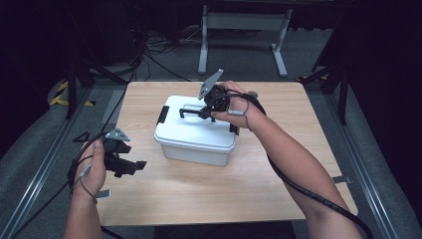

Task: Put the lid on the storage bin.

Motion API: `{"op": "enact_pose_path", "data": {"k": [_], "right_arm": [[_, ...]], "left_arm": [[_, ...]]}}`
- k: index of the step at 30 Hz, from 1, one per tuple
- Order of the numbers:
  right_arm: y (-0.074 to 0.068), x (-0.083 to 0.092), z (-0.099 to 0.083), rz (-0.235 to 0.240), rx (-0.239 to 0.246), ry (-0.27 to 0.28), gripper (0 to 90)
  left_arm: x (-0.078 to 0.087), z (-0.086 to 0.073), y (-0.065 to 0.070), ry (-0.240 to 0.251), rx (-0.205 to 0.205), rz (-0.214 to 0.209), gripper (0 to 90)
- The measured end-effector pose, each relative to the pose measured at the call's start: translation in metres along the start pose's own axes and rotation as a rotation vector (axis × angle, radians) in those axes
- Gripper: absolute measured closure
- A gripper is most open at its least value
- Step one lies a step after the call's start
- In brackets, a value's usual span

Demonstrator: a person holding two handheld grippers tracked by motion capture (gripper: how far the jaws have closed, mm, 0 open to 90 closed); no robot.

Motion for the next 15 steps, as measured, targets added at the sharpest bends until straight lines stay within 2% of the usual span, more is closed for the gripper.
{"op": "enact_pose_path", "data": {"k": [1,4,6,11,15], "right_arm": [[0.0006,0.0005,-0.0007,0.006,-0.016,0.014,84.5],[0.0011,0.001,-0.002,-0.002,-0.022,0.012,84.4],[-0.0005,0.0009,-0.002,-0.009,-0.003,0.002,84.4],[-0.0059,0.0008,-0.0012,-0.022,0.02,-0.015,83.5],[-0.0053,0.0016,-0.001,-0.018,-0.006,0.006,78.0]], "left_arm": [[0.0003,-0.0001,0.0001,0.001,0.002,0.0,20.1],[0.0003,-0.0003,-0.0001,-0.001,0.002,0.001,20.1],[-0.0001,0.0002,-0.0012,-0.001,-0.012,0.006,20.1],[-0.001,0.0,0.0008,-0.007,-0.003,-0.004,20.1],[-0.0015,-0.0001,-0.0005,-0.008,-0.007,-0.001,20.1]]}}
Point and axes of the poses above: each handheld gripper's, and its own axes: x roughly backward along the jaws, z roughly out of its top, y roughly to its right, the point moved 10 cm from there along -x, roughly forward along the jaws, and after that the axes turned 6 degrees about -x, right-handed, at the moved point
